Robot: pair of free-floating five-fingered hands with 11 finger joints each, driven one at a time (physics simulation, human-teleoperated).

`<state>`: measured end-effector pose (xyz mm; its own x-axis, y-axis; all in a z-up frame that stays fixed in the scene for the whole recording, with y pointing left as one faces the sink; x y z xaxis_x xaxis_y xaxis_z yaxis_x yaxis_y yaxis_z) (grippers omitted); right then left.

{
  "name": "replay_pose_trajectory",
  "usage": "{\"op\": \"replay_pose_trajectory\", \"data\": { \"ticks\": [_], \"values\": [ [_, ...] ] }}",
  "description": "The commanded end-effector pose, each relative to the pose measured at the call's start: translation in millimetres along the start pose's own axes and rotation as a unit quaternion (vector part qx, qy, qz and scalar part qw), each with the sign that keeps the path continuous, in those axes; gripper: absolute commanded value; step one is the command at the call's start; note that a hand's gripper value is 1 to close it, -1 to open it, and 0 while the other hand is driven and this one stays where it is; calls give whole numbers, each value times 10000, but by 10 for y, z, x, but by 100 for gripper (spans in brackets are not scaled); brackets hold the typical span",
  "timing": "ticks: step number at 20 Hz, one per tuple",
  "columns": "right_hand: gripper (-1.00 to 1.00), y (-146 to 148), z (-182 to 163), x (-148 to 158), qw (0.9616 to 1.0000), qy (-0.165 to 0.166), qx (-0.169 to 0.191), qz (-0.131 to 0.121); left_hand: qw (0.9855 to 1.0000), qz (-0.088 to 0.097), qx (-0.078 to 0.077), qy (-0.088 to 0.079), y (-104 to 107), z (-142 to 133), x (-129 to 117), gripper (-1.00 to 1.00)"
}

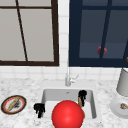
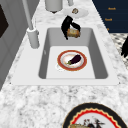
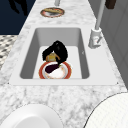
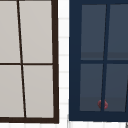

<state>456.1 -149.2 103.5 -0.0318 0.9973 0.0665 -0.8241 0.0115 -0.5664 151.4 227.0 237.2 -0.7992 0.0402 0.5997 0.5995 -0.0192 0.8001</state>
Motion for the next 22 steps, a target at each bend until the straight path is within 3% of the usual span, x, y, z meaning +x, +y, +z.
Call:
{"op": "replay_pose_trajectory", "data": {
  "ticks": [1,9,22],
  "values": [
    [100,-149,286,-149,9997,-35,-16,-223,10000,0,0,0,0,0,0,0],
    [100,-403,862,-515,9995,-133,-103,-250,10000,0,0,0,0,0,0,0],
    [100,-465,1606,-1211,9985,-344,-341,-254,10000,0,0,0,0,0,0,0]
  ]
}}
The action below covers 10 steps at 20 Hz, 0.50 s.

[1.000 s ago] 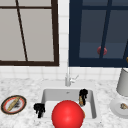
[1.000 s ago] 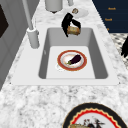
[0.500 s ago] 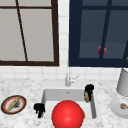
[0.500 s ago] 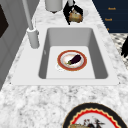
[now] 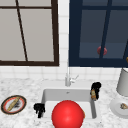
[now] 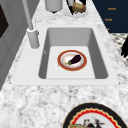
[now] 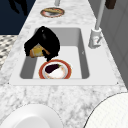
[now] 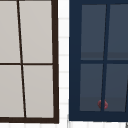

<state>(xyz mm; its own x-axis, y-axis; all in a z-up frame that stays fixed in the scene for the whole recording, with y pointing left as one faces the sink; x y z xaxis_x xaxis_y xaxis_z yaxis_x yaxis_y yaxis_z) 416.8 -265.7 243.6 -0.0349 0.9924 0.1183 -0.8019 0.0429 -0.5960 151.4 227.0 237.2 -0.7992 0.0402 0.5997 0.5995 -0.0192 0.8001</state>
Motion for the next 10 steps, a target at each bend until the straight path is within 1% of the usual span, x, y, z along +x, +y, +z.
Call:
{"op": "replay_pose_trajectory", "data": {
  "ticks": [1,3,10],
  "values": [
    [100,10,206,-202,9997,-139,-169,-120,10000,0,0,0,0,0,0,0],
    [100,75,309,-298,9996,-177,-175,-124,10000,0,0,0,0,0,0,0],
    [100,304,582,-660,9989,-223,-389,-132,10000,0,0,0,0,0,0,0]
  ]
}}
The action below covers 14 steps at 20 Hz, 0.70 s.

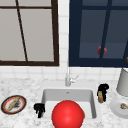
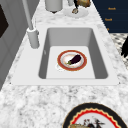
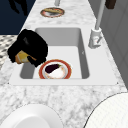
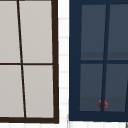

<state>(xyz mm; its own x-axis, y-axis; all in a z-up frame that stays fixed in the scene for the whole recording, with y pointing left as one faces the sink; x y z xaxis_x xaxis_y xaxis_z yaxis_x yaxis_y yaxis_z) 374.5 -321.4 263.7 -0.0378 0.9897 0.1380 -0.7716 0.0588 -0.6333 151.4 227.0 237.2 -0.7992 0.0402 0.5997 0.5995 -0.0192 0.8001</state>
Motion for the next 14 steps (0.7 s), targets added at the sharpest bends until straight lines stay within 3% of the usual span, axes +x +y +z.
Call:
{"op": "replay_pose_trajectory", "data": {
  "ticks": [1,14],
  "values": [
    [100,147,157,-194,9997,-123,-177,-70,10000,0,0,0,0,0,0,0],
    [100,901,553,-678,9983,-14,-587,58,10000,0,0,0,0,0,0,0]
  ]
}}
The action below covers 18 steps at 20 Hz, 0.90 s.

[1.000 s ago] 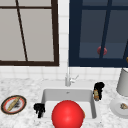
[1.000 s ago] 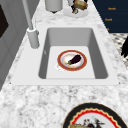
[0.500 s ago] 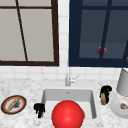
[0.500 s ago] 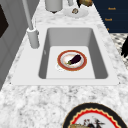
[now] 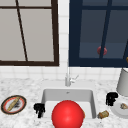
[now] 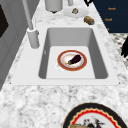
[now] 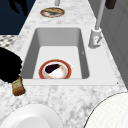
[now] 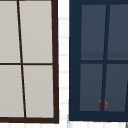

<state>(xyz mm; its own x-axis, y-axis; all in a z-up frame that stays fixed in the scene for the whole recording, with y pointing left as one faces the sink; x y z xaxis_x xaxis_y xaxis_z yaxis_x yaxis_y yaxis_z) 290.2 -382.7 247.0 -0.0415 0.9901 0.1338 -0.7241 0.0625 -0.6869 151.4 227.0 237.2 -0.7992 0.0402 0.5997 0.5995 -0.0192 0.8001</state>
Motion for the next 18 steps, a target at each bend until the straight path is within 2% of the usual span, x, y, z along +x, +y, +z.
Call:
{"op": "replay_pose_trajectory", "data": {
  "ticks": [1,5,6,8,9,18],
  "values": [
    [100,215,103,-133,9996,-23,-281,41,10000,0,0,0,0,0,0,0],
    [100,321,219,-240,9994,-74,-330,69,10000,0,0,0,0,0,0,0],
    [-100,342,236,-227,9995,-48,-307,46,10000,0,0,0,0,0,0,0],
    [-100,345,364,-260,9994,-84,-316,100,10000,0,0,0,0,0,0,0],
    [-100,292,455,-308,9989,-133,-433,139,10000,0,0,0,0,0,0,0],
    [-100,163,769,-847,9988,-360,-289,-138,10000,0,0,0,0,0,0,0]
  ]
}}
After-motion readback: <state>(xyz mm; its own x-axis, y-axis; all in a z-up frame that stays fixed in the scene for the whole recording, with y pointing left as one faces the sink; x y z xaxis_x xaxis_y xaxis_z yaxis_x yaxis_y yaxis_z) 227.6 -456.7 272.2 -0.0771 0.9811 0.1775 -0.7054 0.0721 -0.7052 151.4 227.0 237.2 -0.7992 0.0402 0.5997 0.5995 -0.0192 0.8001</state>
